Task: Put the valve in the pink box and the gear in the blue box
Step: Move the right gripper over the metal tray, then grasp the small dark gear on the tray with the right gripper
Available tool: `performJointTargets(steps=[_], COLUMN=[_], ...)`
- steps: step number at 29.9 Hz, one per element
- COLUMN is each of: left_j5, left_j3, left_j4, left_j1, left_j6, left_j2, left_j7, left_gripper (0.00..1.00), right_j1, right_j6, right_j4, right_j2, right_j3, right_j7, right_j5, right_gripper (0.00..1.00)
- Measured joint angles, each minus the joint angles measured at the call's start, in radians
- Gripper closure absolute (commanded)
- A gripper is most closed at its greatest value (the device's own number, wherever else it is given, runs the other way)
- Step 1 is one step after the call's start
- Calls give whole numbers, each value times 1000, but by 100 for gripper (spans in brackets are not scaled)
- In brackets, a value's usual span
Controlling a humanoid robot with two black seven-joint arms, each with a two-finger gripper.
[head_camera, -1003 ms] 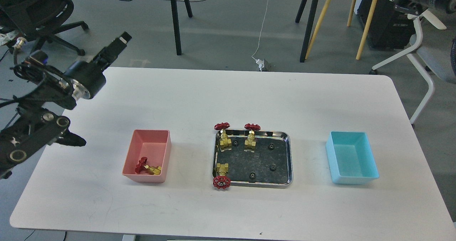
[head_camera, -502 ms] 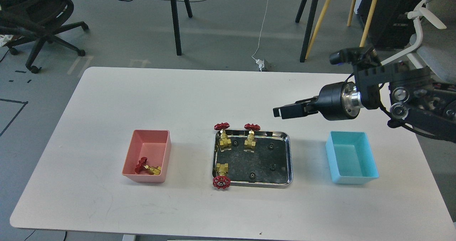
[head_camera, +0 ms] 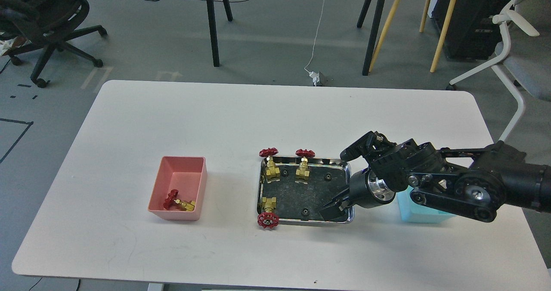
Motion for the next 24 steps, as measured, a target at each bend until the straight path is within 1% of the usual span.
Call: performJointTargets(steps=[2, 3, 7, 10, 20, 24], left_j5=[0, 0, 0, 0, 1, 2], left_j3=[0, 0, -1, -1, -2, -2], left_j4=[0, 0, 0, 0, 0, 0], left_j1=[-3, -3, -4, -5, -25, -25], left_j6=[2, 3, 12, 15, 16, 16], left_j2=[0, 1, 2, 2, 24, 27], left_j7=[-1, -1, -1, -1, 0, 0], left_gripper=[3, 3, 3, 3, 3, 3], right_j1=[-2, -3, -7, -15, -22, -20], right_j6=[0, 0, 0, 0, 0, 0], right_j4=[-38, -50, -73, -86, -144, -168], right_j2=[23, 31, 44, 49, 78, 101], right_j3=[1, 1, -2, -4, -7, -7], right_j7=[14, 22, 57, 80, 86, 86], right_j5=[-7, -9, -48, -84, -158, -183], right_gripper=[6, 9, 18, 21, 24, 28])
